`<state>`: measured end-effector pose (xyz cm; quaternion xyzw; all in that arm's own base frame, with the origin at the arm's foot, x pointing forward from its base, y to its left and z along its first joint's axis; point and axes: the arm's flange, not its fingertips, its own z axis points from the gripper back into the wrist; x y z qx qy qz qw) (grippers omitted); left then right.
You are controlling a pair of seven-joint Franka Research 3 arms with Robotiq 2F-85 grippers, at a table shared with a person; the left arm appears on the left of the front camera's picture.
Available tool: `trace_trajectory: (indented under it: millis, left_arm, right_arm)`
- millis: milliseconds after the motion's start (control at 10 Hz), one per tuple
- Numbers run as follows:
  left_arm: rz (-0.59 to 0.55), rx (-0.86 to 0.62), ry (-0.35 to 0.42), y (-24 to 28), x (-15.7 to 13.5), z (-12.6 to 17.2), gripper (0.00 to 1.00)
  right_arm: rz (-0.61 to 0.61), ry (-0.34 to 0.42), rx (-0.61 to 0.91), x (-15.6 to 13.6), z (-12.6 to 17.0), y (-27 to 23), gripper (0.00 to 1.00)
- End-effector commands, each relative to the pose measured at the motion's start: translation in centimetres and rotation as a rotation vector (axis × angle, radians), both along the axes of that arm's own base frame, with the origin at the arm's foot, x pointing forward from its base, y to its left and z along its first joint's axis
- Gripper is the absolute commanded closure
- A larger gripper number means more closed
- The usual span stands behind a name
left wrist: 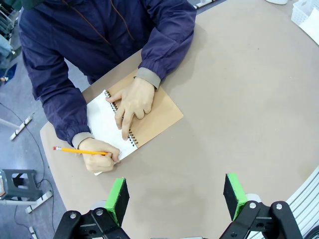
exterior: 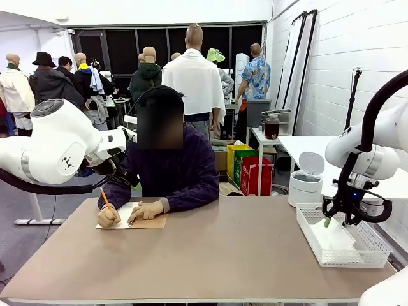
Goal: Sort the paper based on its condition.
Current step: If a person hands you a paper, place it in the Organizing basket , and if it's crumpled, put it in the Trash can.
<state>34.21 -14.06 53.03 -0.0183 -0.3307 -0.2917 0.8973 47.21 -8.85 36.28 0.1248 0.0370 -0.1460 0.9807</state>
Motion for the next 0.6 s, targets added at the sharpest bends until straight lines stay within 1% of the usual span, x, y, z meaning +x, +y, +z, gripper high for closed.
trace_trajectory:
  millis: [0,300,500]
  left_arm:
    - [0.001,0.001,0.001,0.1,0.0,0.0,0.0]
    - [0.001,0.001,0.001,0.1,0.0,0.0,0.0]
    - [0.001,0.001,0.001,0.1,0.0,0.0,0.0]
  right_arm:
    - [-0.009,0.071,-0.052,0.5,1.1,0.5,0.0]
    - [-0.005,0.131,-0.12,0.7,2.0,1.4,0.0]
    - [-0.006,0.148,-0.136,0.4,2.3,1.7,0.0]
